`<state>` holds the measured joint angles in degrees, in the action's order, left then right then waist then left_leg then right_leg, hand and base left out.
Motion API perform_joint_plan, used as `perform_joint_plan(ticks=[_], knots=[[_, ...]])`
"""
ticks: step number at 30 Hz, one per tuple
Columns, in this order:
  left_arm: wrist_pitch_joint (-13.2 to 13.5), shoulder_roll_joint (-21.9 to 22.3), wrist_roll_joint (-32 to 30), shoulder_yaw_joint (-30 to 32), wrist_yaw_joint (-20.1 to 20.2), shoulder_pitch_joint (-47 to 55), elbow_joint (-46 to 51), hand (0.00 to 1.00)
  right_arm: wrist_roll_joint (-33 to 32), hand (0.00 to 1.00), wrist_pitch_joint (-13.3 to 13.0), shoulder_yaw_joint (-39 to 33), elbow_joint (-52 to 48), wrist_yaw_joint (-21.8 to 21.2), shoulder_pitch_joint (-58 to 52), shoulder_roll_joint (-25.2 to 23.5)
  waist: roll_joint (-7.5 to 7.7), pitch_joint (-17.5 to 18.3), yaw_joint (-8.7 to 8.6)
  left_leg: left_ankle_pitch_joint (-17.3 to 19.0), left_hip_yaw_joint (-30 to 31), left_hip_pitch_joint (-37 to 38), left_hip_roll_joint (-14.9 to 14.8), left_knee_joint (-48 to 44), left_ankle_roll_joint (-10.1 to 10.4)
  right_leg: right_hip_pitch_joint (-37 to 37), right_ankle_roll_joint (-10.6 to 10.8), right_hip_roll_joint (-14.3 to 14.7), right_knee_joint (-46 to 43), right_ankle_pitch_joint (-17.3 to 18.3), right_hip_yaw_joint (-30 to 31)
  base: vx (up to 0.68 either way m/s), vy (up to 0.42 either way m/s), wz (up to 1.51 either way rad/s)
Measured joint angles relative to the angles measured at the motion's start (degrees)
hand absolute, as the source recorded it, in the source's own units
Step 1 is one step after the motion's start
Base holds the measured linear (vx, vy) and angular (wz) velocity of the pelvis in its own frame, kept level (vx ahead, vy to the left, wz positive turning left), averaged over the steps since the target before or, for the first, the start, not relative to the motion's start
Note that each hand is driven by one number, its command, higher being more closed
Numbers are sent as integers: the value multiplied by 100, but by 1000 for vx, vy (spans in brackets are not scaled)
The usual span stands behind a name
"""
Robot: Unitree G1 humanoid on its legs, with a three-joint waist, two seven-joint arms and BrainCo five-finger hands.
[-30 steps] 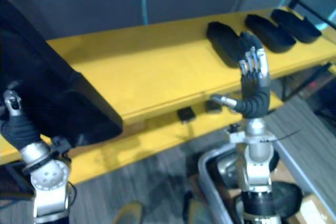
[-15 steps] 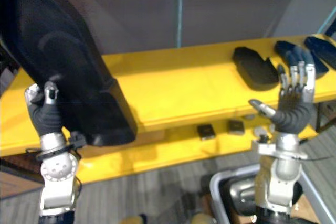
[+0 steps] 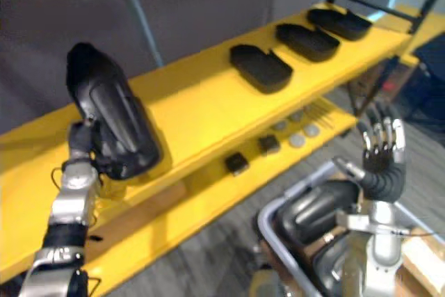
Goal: Walk over and take plastic housings, then place them on the shelf
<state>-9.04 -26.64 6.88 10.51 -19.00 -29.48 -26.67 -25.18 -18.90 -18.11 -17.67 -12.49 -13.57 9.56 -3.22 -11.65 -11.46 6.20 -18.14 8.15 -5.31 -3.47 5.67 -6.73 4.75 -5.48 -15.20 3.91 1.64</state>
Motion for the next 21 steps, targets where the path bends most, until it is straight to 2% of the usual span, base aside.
perform_joint_plan(ticks=[2, 4, 5, 7, 8, 10, 12, 15, 21], knots=[[-129, -149, -3, 1, -172, -273, -187, 100, -6, 0, 77, 125, 0, 4, -147, -46, -51, -28, -93, 0, -95, -6, -9, 5, 0, -74, -3, 30, -26, -7, 85, 8, -6, -32], [-378, -359, -20, -5, -395, -665, -334, 100, -125, 0, 177, 336, -1, 40, -393, -78, -125, -76, -229, -1, -168, -13, -16, 58, -1, -161, -5, 71, -41, -11, 159, 8, -13, -19], [-436, -388, -25, -14, -435, -758, -354, 100, -126, 0, 193, 372, -1, 75, -456, -98, -138, -83, -247, -1, -182, -12, -17, 75, -1, -174, -5, 78, -41, -11, 169, 12, -13, -14], [-718, -550, -77, -42, -511, -1010, -393, 100, -121, 0, 296, 512, -7, 161, -596, -196, -148, -132, -287, -1, -289, -13, -27, 94, -1, -232, -9, 117, -31, -28, 226, 10, -7, -20], [-1067, -735, -96, -69, -513, -1248, -495, 100, -122, 0, 402, 685, -42, 255, -682, -277, -140, -265, -375, 0, -320, -24, -31, 94, -2, -243, -5, 138, 19, -86, 290, 0, 4, -18], [-1301, -795, -110, -86, -508, -1428, -642, 100, -125, 0, 425, 783, -60, 302, -761, -297, -136, -367, -382, 0, -365, -24, -31, 91, -3, -246, -1, 150, 68, -127, 314, -10, 8, -14], [-1792, -914, -114, -243, -508, -1606, -960, 100, -259, 0, 507, 935, -143, 471, -821, -298, -124, -524, -463, 5, -409, -80, -27, 88, -11, -298, 8, 152, 120, -177, 340, -18, 11, -8], [-2256, -911, -88, -257, -521, -1608, -1213, 100, -415, 0, 521, 999, -253, 709, -859, -306, -102, -694, -528, 7, -439, -153, -33, 76, -13, -349, 5, 162, 205, -252, 356, 21, 11, -6], [-2622, -912, -80, -205, -798, -1784, -1275, 100, -503, 0, 523, 1375, -272, 1018, -889, -306, -110, -945, -490, 7, -437, -232, -29, 75, -13, -455, 5, 154, 213, -270, 352, 25, 8, 1]])
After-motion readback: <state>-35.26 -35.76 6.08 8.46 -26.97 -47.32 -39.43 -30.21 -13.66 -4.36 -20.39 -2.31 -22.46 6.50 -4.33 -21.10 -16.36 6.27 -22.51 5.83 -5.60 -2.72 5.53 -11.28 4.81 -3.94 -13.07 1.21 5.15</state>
